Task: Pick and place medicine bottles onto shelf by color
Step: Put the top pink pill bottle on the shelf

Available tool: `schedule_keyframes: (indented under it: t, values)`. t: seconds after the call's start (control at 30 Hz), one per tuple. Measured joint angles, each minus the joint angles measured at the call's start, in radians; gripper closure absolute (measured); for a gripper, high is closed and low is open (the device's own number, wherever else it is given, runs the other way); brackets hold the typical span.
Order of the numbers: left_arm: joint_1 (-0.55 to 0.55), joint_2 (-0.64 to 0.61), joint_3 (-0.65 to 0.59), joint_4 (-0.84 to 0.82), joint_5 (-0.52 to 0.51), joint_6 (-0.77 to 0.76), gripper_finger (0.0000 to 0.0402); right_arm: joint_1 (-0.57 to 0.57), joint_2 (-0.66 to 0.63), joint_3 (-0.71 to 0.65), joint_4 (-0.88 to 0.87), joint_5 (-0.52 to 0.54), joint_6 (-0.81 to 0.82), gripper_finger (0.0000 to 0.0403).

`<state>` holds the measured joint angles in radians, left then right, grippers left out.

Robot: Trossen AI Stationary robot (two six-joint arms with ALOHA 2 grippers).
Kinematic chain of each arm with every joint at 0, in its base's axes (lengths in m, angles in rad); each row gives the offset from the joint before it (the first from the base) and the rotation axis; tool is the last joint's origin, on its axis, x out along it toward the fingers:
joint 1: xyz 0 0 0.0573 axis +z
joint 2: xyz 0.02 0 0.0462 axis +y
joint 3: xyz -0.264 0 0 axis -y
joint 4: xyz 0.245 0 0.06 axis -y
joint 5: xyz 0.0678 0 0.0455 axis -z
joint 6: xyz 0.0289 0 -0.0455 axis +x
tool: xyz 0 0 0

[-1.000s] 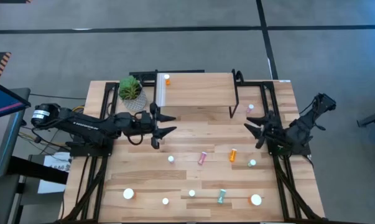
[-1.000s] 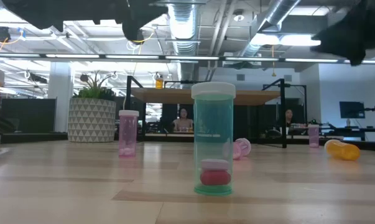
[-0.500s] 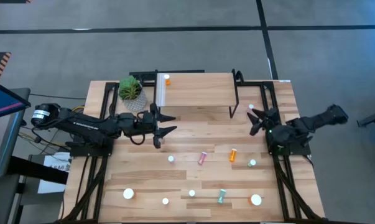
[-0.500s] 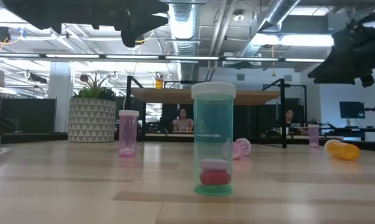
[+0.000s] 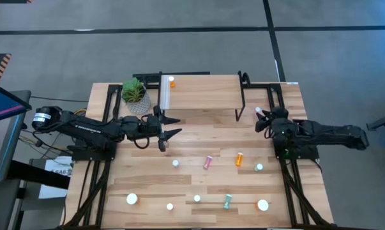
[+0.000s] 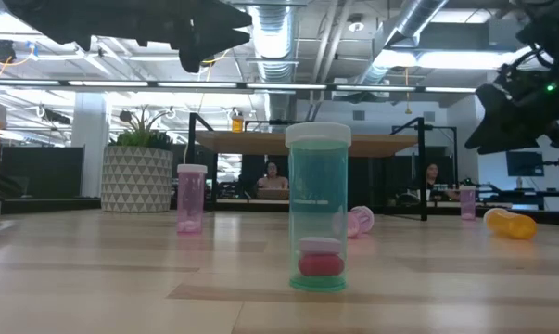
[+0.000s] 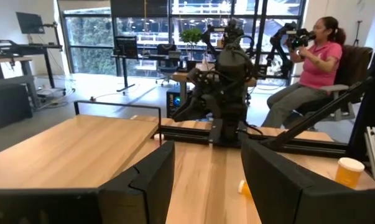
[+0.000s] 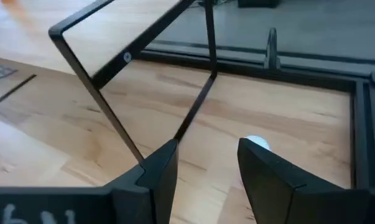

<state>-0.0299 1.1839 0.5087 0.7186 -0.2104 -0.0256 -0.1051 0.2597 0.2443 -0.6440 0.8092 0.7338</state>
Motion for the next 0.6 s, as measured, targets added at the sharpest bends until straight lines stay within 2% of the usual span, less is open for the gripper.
schedule_keyframes:
  t: [0.43,0.6]
  values:
    - [0.003,0.000,0.000,-0.005,-0.014,0.022,0.0227,-0.154,0.193,0.000,-0.003,0.029,0.067,0.0214]
    - [0.003,0.000,0.000,-0.008,-0.014,0.022,0.0227,-0.180,0.255,0.000,0.020,0.025,0.090,0.0214]
